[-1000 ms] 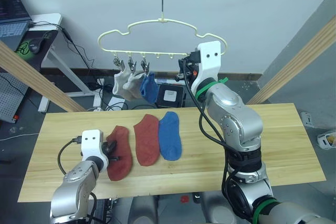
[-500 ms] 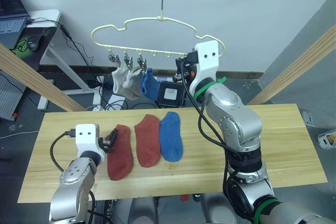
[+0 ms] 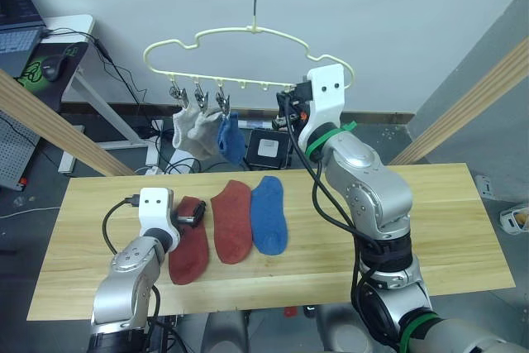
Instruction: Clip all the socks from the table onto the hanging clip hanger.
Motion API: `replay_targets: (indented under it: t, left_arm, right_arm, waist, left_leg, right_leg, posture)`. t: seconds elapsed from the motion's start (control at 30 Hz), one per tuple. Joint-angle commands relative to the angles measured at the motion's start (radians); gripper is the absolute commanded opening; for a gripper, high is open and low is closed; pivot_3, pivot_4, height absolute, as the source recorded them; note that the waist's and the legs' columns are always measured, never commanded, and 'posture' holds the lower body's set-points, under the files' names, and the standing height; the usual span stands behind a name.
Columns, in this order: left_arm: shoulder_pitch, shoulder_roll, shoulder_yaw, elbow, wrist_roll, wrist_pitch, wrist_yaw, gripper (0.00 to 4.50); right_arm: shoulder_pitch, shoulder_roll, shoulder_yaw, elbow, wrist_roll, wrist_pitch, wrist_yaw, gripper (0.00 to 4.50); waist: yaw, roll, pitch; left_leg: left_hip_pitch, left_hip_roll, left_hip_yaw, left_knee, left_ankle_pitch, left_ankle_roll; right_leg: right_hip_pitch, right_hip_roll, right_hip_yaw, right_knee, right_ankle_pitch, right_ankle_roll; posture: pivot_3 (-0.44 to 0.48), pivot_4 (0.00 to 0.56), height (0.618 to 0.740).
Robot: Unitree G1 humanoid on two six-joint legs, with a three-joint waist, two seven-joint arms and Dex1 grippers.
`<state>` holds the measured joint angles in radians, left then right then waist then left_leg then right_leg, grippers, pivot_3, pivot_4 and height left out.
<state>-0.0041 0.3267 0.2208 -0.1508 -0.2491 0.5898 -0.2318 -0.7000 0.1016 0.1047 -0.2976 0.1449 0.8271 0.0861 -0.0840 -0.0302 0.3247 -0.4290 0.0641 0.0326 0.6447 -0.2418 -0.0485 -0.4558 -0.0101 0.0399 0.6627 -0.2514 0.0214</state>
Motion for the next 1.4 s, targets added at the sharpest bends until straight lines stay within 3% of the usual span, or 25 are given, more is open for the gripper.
replay_targets:
  t: [0.03, 0.1, 0.17, 0.7, 0.93, 1.1, 1.4]
  left_arm:
    - [0.006, 0.012, -0.009, 0.010, 0.000, 0.025, -0.014, 4.49]
    - [0.001, 0.014, -0.008, 0.017, -0.002, 0.043, -0.016, 4.49]
    - [-0.001, 0.017, -0.010, 0.025, 0.000, 0.053, -0.018, 4.12]
    - [0.050, -0.001, 0.013, -0.083, -0.042, 0.055, -0.034, 0.07]
    - [0.004, 0.017, -0.011, -0.218, -0.093, -0.074, -0.144, 0.01]
    - [-0.046, 0.062, -0.110, -0.297, -0.066, -0.201, -0.260, 0.01]
    - [-0.120, 0.072, -0.304, -0.192, 0.193, -0.579, -0.264, 0.01]
  right_arm:
    - [0.007, 0.003, 0.005, -0.001, 0.006, 0.005, -0.003, 0.00]
    - [0.007, 0.003, 0.005, -0.002, 0.006, 0.006, -0.004, 0.00]
    - [0.007, 0.003, 0.005, -0.003, 0.005, 0.006, -0.005, 0.00]
    - [0.003, 0.008, 0.002, 0.002, 0.006, -0.002, -0.006, 0.00]
    - [-0.010, 0.009, -0.010, 0.006, 0.012, -0.004, -0.006, 0.00]
    - [-0.026, 0.011, -0.026, -0.006, 0.020, 0.009, -0.010, 0.00]
    - [-0.052, 0.019, -0.059, -0.052, 0.051, 0.065, -0.024, 0.00]
  waist:
    - [0.000, 0.000, 0.000]
    - [0.001, 0.000, 0.000]
    - [0.000, 0.000, 0.000]
    - [0.000, 0.000, 0.000]
    - [0.002, 0.000, 0.000]
    - [0.001, 0.000, 0.000]
    - [-0.003, 0.000, 0.000]
  left_leg:
    - [0.000, 0.000, 0.000, 0.000, 0.000, 0.000]
    - [0.000, 0.000, 0.000, 0.000, 0.000, 0.000]
    - [0.000, 0.000, 0.000, 0.000, 0.000, 0.000]
    - [0.000, 0.000, 0.000, 0.000, 0.000, 0.000]
    - [0.000, 0.000, 0.000, 0.000, 0.000, 0.000]
    - [-0.001, 0.000, 0.000, 0.000, 0.000, 0.000]
    - [-0.002, 0.000, 0.000, 0.001, 0.000, 0.000]
  right_leg:
    - [0.000, 0.000, 0.000, 0.000, 0.000, 0.000]
    - [0.000, 0.000, 0.000, 0.000, 0.000, 0.000]
    - [0.000, 0.000, 0.000, 0.000, 0.000, 0.000]
    - [0.000, -0.002, 0.000, 0.000, 0.000, 0.000]
    - [0.000, -0.002, 0.000, 0.000, 0.000, 0.000]
    - [0.000, -0.002, 0.000, 0.000, 0.000, 0.000]
    - [-0.001, -0.002, 0.001, 0.000, 0.000, 0.000]
  posture:
    - [-0.094, 0.368, 0.735]
    - [-0.097, 0.368, 0.735]
    - [-0.097, 0.368, 0.735]
    - [-0.087, 0.363, 0.735]
    - [-0.095, 0.350, 0.735]
    - [-0.112, 0.337, 0.735]
    - [-0.147, 0.323, 0.735]
